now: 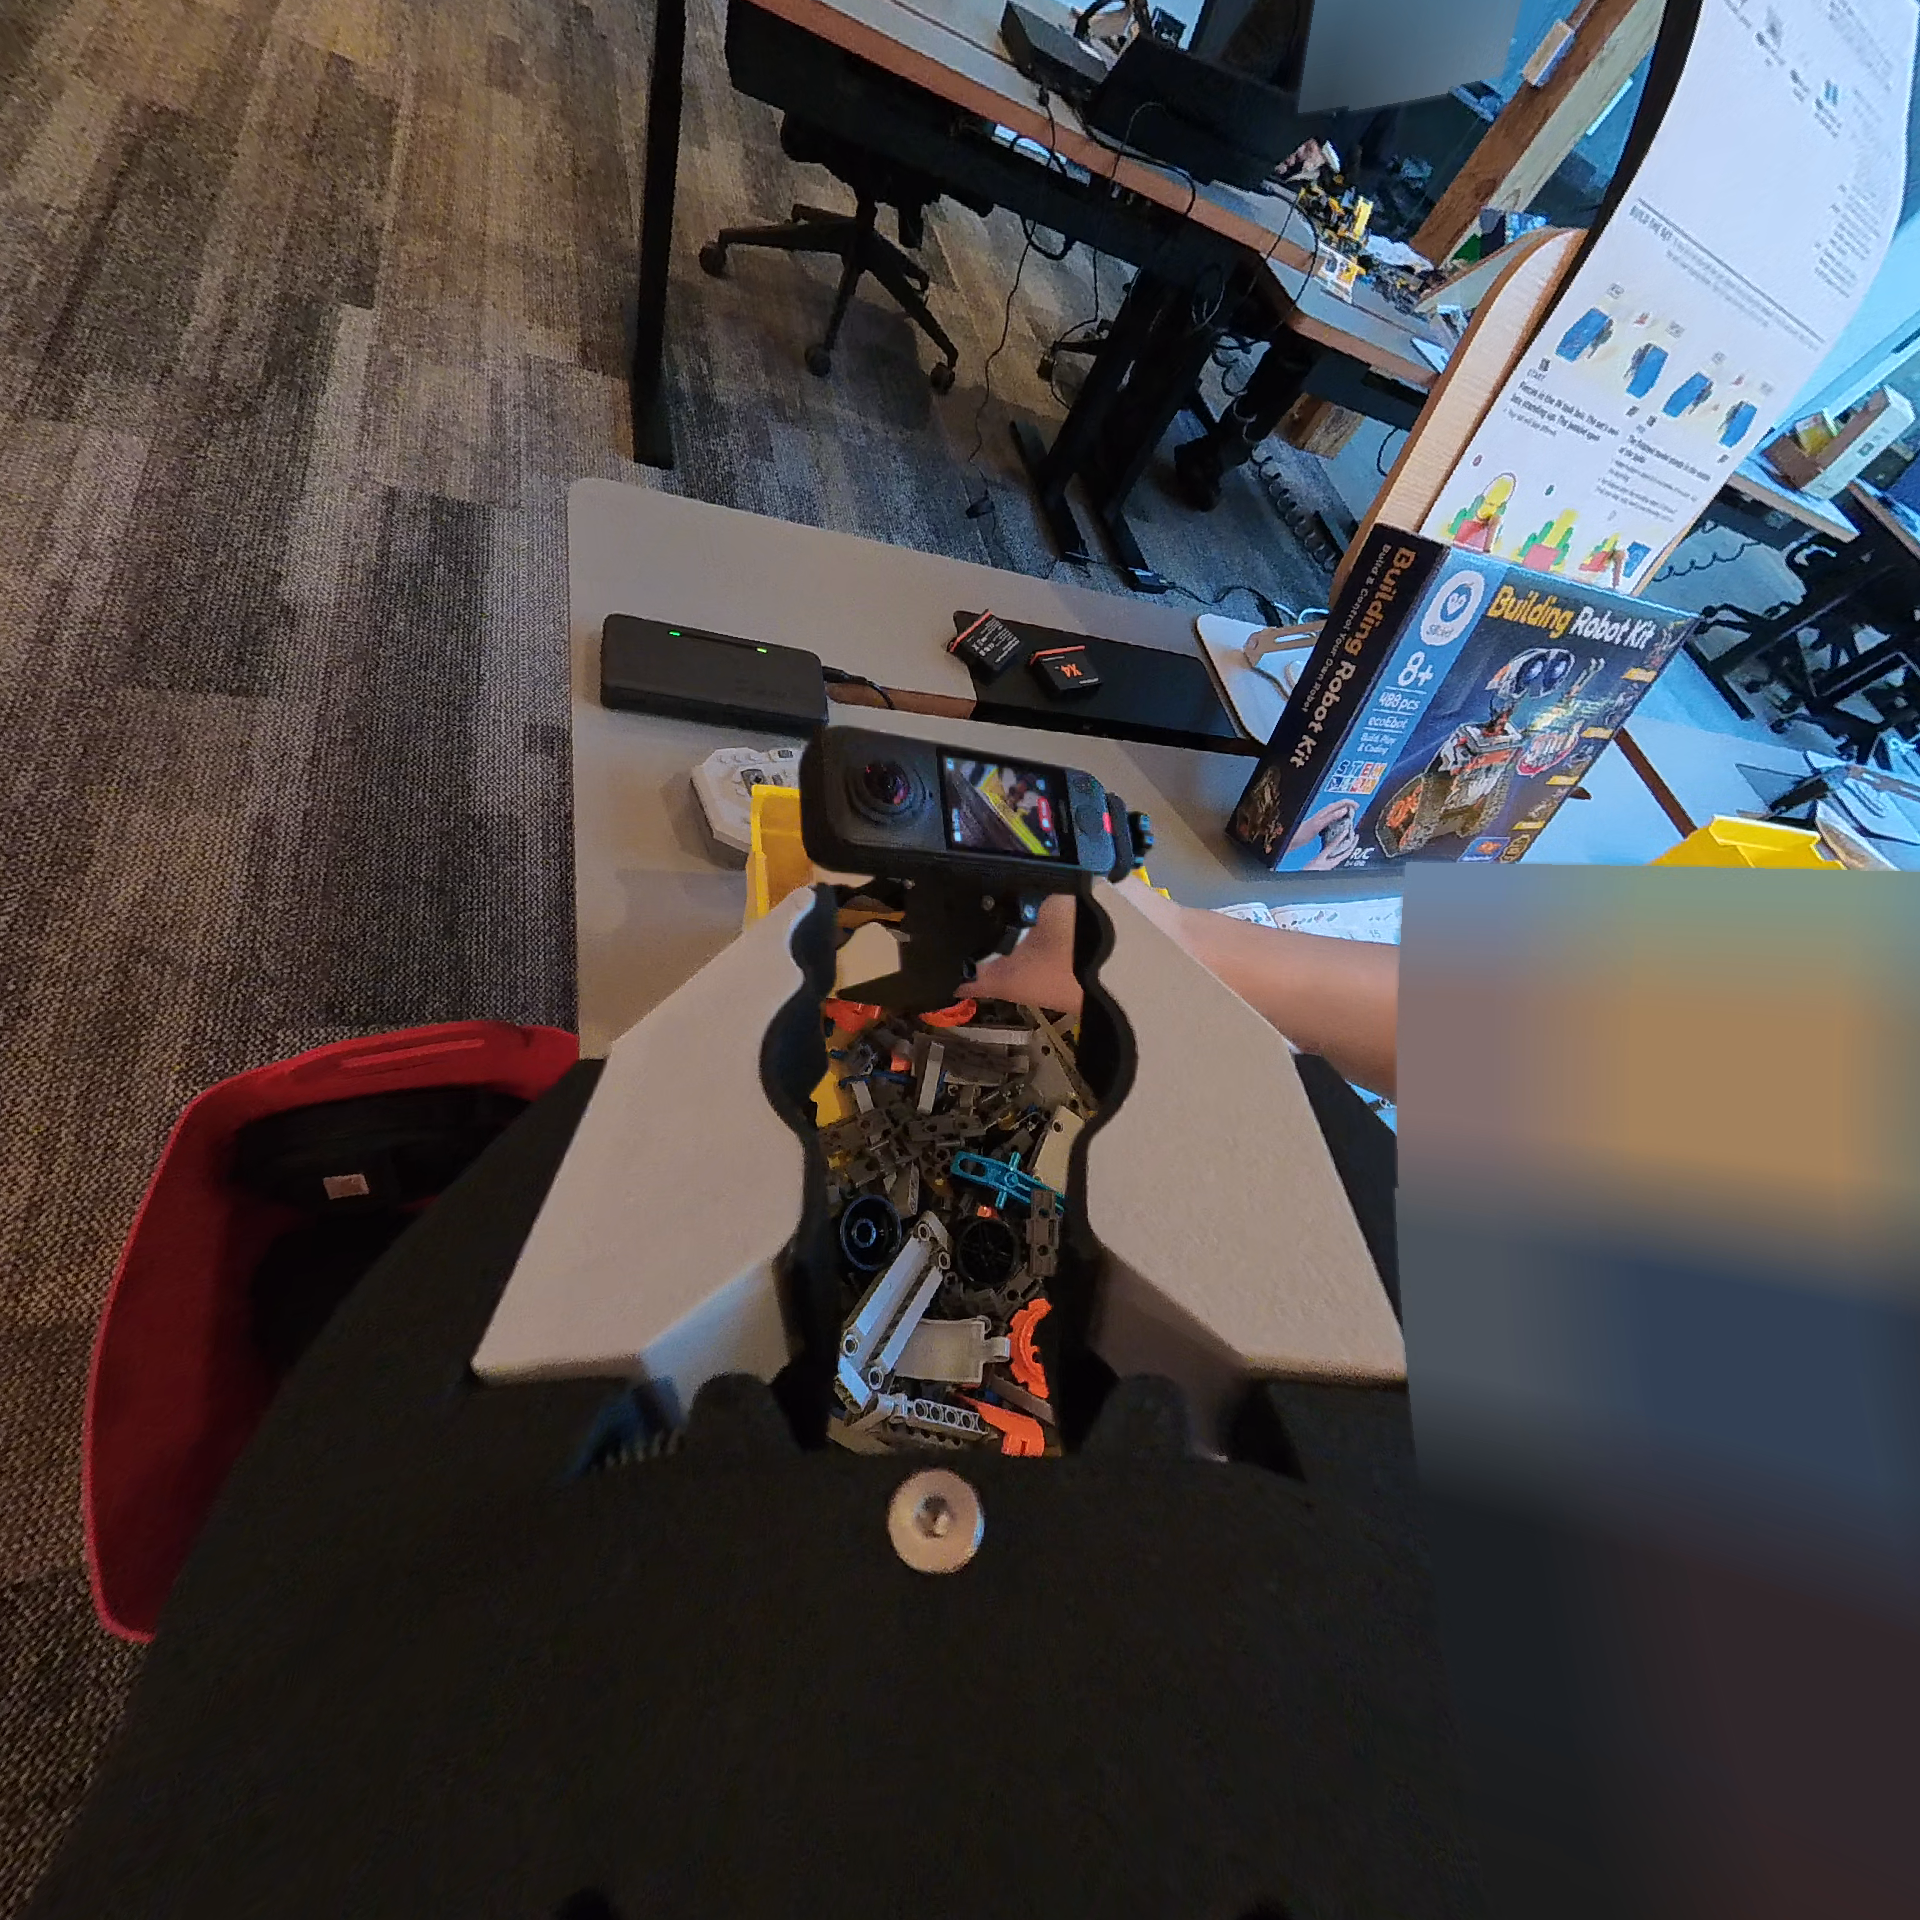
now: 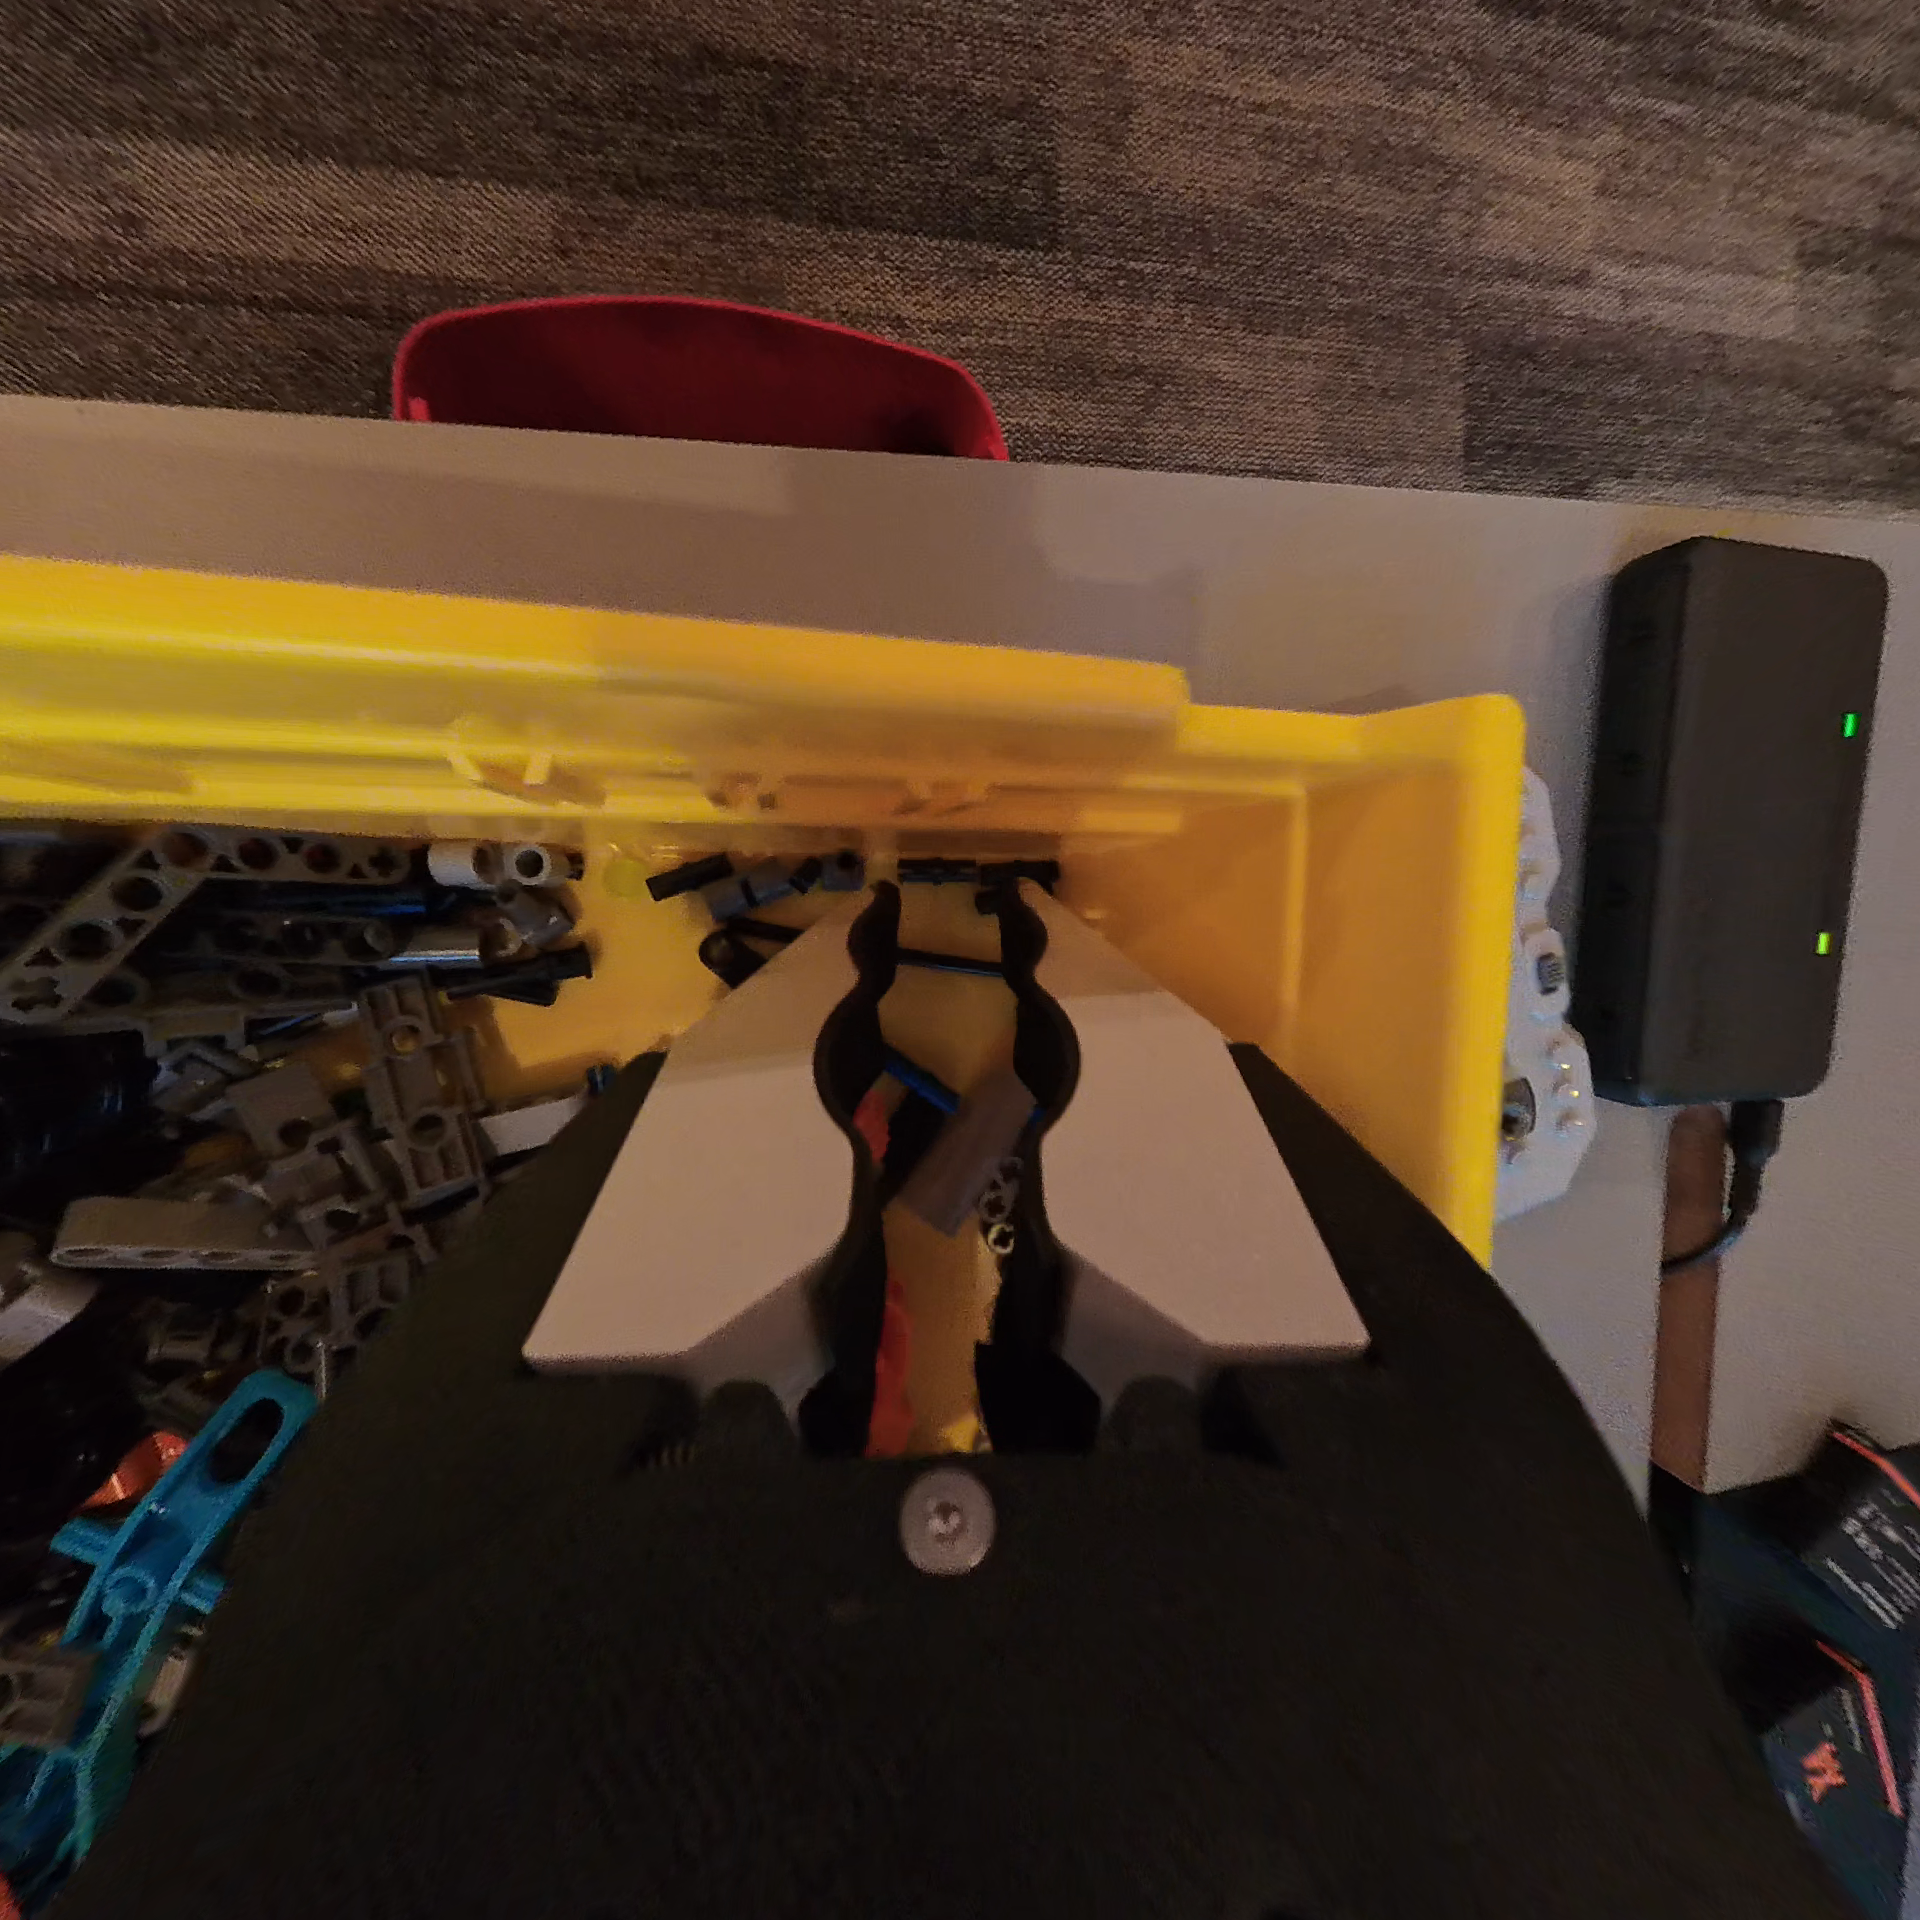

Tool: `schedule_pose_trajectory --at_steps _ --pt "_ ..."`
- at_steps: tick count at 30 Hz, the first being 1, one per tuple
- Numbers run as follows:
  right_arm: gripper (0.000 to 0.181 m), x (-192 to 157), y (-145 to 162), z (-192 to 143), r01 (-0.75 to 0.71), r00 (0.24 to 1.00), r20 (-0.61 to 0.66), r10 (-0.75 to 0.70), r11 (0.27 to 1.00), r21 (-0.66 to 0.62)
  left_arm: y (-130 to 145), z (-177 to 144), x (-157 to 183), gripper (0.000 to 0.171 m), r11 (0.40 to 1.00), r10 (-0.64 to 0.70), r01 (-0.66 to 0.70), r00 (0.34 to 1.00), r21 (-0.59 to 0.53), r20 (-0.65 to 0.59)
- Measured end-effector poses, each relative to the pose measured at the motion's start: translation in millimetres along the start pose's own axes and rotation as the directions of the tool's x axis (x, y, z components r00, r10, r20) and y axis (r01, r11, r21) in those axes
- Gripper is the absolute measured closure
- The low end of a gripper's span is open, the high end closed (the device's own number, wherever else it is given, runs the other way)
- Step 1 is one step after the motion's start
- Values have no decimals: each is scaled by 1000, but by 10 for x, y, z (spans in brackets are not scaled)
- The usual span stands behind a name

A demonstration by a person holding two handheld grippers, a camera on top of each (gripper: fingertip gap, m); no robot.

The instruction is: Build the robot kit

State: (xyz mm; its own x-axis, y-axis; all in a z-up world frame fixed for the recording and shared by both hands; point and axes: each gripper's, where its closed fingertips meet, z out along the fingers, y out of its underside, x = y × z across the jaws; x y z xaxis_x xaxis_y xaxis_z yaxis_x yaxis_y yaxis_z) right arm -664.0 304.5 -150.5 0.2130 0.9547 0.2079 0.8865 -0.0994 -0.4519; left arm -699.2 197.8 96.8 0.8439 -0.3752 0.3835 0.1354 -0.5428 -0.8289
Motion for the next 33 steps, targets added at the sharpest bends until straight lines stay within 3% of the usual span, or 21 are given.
schedule_pose_trajectory --at_steps 12,16,20,22,24,29,33 --pt "160 -56 -3 97 37 999 -1 -37 999 -4 25 49 89 128 1000 20 -21 999 -21 -31" --pt "171 -62 50 88 -14 1000 25 15 999 -31 31 52 87 128 999 20 -21 999 -25 -32" --pt "181 -235 174 7 -11 990 141 22 997 -75 23 49 83 128 1000 17 -18 999 -19 -33" --pt "181 -164 220 -58 28 995 97 -21 997 -78 28 58 82 128 1000 18 -18 999 -25 -33" --pt "181 -114 114 -149 62 995 80 -62 998 7 31 63 84 128 999 17 -18 999 -27 -34" --pt "171 -81 19 -145 -22 995 97 20 1000 16 31 69 92 128 999 21 -22 999 -28 -32" --pt "169 -26 41 -21 146 989 -1 -146 989 -34 35 73 94 128 999 20 -22 999 -31 -36"
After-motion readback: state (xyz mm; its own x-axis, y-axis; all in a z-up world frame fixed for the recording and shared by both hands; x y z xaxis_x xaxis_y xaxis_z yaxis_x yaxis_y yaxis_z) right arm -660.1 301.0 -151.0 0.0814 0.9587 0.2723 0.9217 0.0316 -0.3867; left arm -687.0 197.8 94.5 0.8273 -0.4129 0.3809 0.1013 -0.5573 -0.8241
